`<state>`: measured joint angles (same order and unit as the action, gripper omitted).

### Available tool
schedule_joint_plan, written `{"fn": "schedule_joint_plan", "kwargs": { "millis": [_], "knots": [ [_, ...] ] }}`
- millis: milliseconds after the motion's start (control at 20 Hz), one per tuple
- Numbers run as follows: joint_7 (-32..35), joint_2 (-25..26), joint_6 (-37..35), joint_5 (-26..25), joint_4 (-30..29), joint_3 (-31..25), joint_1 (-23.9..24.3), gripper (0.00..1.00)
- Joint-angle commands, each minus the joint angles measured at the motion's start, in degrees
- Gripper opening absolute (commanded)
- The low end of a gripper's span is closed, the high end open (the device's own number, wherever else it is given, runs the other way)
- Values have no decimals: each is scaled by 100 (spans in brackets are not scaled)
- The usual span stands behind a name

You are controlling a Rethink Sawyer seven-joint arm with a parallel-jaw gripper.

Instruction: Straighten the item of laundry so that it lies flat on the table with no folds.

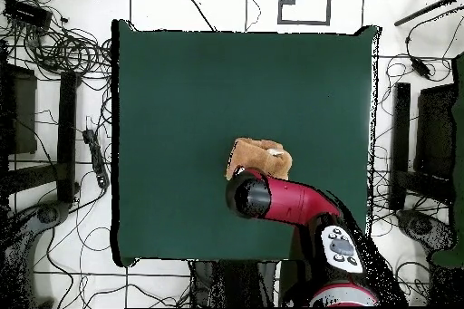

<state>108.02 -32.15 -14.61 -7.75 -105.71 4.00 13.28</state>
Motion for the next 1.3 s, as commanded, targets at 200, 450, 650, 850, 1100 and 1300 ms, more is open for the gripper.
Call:
{"fn": "schedule_joint_plan", "kwargs": {
  "millis": [200,450,650,850,1100,1300],
  "knots": [
    [641,331,332,-70,12,-517,-159,100],
    [616,326,293,-89,107,-448,-195,100],
    [806,351,523,1,39,-436,-217,0],
    [796,357,503,21,52,-468,-203,0],
    [771,346,514,-2,21,-470,-179,0],
    [355,335,339,-268,157,-581,-136,0]
  ]
}}
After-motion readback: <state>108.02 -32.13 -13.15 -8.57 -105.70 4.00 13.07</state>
